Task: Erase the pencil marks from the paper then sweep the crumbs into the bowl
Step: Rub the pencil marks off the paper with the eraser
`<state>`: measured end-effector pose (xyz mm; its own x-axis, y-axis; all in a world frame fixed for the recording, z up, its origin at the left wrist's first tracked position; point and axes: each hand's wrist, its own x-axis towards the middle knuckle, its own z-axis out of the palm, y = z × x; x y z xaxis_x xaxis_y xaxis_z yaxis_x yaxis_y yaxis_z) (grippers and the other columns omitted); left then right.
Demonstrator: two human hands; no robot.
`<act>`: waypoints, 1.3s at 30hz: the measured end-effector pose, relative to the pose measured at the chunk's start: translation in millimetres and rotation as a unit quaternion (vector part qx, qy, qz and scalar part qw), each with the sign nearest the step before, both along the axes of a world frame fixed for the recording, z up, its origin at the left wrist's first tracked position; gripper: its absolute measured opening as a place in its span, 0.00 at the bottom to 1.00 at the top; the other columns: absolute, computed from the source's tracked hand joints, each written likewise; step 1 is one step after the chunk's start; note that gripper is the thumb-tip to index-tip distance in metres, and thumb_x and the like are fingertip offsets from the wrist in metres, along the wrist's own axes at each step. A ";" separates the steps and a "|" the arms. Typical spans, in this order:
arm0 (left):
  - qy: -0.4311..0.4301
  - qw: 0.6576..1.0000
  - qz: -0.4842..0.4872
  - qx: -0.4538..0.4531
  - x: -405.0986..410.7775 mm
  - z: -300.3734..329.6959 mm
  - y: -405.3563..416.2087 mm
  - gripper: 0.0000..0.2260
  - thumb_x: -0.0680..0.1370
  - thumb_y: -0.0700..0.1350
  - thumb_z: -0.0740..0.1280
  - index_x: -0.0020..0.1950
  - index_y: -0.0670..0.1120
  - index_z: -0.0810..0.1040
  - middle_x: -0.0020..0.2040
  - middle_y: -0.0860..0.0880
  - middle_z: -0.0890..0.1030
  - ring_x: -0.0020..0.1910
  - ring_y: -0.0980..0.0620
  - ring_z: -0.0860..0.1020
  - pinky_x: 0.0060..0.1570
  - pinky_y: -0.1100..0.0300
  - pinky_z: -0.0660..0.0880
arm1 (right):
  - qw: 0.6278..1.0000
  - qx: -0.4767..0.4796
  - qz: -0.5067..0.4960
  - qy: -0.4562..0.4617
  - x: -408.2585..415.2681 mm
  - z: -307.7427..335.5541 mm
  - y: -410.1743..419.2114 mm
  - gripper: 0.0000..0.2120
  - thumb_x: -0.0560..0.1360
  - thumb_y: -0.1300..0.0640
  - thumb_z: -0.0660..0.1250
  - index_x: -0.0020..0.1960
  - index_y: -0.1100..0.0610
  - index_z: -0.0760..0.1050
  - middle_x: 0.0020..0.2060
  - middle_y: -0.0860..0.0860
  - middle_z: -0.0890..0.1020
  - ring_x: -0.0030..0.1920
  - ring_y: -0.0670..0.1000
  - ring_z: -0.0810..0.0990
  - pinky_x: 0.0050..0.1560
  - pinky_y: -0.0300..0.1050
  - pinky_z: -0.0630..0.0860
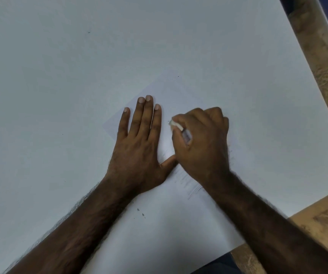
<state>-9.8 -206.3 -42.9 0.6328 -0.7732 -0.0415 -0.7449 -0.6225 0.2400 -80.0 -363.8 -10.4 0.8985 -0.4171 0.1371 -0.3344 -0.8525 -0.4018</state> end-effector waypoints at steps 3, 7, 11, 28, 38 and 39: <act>-0.001 1.000 0.002 0.006 0.0 -0.8 -0.3 0.49 0.82 0.75 0.49 0.88 0.37 0.49 0.89 0.37 0.46 0.88 0.39 0.44 0.84 0.34 0.50 | 1.000 -0.012 -0.009 -0.001 15.4 -1.9 -11.3 0.08 0.80 0.53 0.71 0.56 0.53 0.85 0.50 0.49 0.86 0.53 0.58 0.79 0.50 0.59 0.74; 0.014 1.000 0.006 0.015 0.3 -0.6 -1.5 0.52 0.81 0.77 0.49 0.88 0.38 0.46 0.89 0.38 0.44 0.88 0.40 0.42 0.85 0.35 0.48 | 0.998 -0.020 -0.051 -0.011 57.8 -4.6 -34.1 0.07 0.81 0.53 0.71 0.56 0.52 0.85 0.52 0.49 0.86 0.56 0.57 0.79 0.55 0.60 0.75; 0.010 1.000 0.006 0.012 0.5 0.5 -0.9 0.51 0.81 0.77 0.50 0.88 0.38 0.47 0.89 0.38 0.45 0.88 0.40 0.42 0.85 0.35 0.48 | 0.999 -0.013 -0.047 0.009 42.3 -1.0 -27.3 0.07 0.82 0.53 0.69 0.56 0.51 0.84 0.51 0.48 0.85 0.56 0.56 0.78 0.54 0.60 0.74; -0.001 1.000 0.006 0.006 0.1 -0.3 -1.0 0.50 0.82 0.76 0.51 0.88 0.37 0.48 0.89 0.37 0.46 0.88 0.39 0.44 0.85 0.35 0.50 | 0.999 -0.010 -0.045 0.019 2.4 0.7 -22.6 0.07 0.82 0.53 0.68 0.57 0.50 0.83 0.50 0.47 0.85 0.54 0.56 0.76 0.51 0.56 0.71; 0.005 1.000 0.007 0.006 0.6 0.3 -1.1 0.51 0.81 0.77 0.52 0.88 0.37 0.48 0.89 0.38 0.46 0.89 0.40 0.43 0.85 0.35 0.49 | 0.995 -0.024 -0.093 0.020 5.5 1.9 -48.5 0.06 0.81 0.56 0.69 0.54 0.54 0.85 0.50 0.50 0.86 0.55 0.60 0.78 0.54 0.55 0.70; 0.005 1.000 0.007 0.006 0.5 0.6 -1.2 0.51 0.81 0.77 0.52 0.88 0.38 0.48 0.89 0.38 0.46 0.89 0.40 0.43 0.85 0.35 0.49 | 0.995 -0.019 -0.096 0.019 5.8 1.6 -47.4 0.07 0.81 0.55 0.69 0.54 0.54 0.84 0.50 0.50 0.86 0.55 0.60 0.78 0.54 0.55 0.69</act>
<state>-9.2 -207.5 -42.3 0.6435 -0.7633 -0.0573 -0.7332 -0.6362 0.2401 -74.2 -411.3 -8.8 0.8078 -0.5763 0.1239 -0.5063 -0.7860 -0.3548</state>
